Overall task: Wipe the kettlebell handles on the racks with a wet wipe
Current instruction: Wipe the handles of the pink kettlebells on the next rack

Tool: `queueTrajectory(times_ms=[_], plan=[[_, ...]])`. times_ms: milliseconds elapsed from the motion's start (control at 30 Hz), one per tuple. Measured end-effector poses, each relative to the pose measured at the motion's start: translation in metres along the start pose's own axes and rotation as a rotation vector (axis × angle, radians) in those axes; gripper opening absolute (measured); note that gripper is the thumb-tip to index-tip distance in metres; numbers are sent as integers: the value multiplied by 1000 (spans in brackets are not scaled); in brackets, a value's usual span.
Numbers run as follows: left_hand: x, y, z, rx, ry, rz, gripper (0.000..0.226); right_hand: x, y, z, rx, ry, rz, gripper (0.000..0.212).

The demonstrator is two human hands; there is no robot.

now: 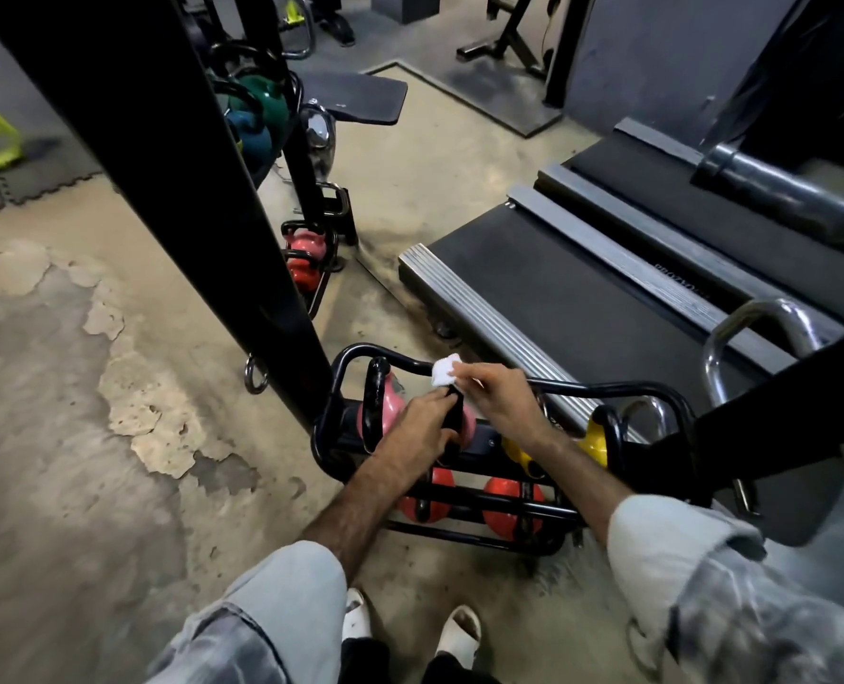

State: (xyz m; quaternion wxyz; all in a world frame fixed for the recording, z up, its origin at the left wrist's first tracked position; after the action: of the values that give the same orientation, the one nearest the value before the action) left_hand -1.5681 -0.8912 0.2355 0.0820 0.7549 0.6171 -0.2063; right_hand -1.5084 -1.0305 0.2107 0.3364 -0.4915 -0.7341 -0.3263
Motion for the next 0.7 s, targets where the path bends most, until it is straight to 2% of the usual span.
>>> queueTrajectory(times_ms=[67,167,300,367,433,533,600,700], plan=[[0,0,-1,-15,-12,14,51,0,-7,0,-94,-32,-24,17],[0,1,0,-2,-6,11,62,2,9,-2,-123,-49,-47,12],[2,3,1,29,7,4,71,-6,31,-1,85,-12,170,26],[3,3,1,29,11,0,71,-12,31,0,171,-8,219,34],[4,3,2,21,9,7,69,-6,26,-1,157,29,120,37],[3,2,0,-7,-14,50,65,3,16,4,215,65,-190,44],[3,2,0,-8,-21,54,64,3,20,3,286,19,-216,40],[3,3,2,1,0,37,64,3,34,4,368,-82,-111,30]])
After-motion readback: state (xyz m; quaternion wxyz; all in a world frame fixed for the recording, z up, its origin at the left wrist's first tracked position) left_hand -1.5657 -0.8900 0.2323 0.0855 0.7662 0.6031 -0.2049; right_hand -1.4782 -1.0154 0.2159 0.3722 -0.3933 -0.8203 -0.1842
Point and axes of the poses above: each hand's wrist, its own y-axis towards the middle knuckle, its own z-axis out of the palm, x = y × z, the point moved 3 cm from there along y, towards the middle knuckle, and after that the axes turned 10 degrees about y, right-handed, at the moved point
